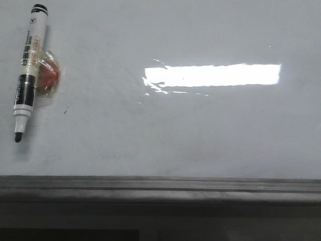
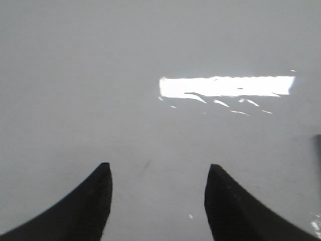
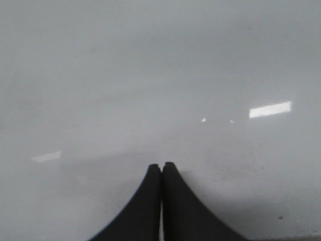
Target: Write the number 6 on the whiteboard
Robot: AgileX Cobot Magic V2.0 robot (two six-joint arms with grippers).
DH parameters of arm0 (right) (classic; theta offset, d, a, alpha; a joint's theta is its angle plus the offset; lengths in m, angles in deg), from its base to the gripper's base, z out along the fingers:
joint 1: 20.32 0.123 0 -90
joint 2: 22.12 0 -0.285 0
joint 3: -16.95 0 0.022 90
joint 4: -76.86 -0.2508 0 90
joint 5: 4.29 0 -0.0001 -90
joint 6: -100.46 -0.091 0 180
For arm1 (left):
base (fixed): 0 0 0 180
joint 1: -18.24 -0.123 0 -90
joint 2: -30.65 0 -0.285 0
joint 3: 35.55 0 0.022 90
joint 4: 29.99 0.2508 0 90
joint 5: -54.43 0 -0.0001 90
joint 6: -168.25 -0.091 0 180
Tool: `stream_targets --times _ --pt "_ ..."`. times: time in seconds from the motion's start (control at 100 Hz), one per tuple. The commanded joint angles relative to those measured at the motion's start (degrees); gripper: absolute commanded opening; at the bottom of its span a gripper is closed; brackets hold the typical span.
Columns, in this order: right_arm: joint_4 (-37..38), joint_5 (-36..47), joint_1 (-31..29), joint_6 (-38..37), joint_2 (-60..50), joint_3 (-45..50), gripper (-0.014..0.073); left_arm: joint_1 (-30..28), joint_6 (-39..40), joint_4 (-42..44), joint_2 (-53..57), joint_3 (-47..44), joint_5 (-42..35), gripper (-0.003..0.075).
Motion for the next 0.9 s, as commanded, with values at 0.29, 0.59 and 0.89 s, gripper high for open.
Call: stream_targets --times 0.29,0.59,0.89 --pt "-0.5 5.3 0.0 0.4 1.1 -2.1 -0.0064 8.2 -15.0 -16.4 -1.7 2.3 -1.3 0.0391" --pt "-0.5 5.3 0.0 0.4 1.1 -2.1 -0.0064 10.2 -18.7 -24.5 -9.4 2.3 -1.3 0.0432" --pt "-0.5 5.3 0.0 0.4 1.1 -2.1 -0.0064 13.7 -36.9 -43.3 -19.4 2.3 -2.7 0.0477"
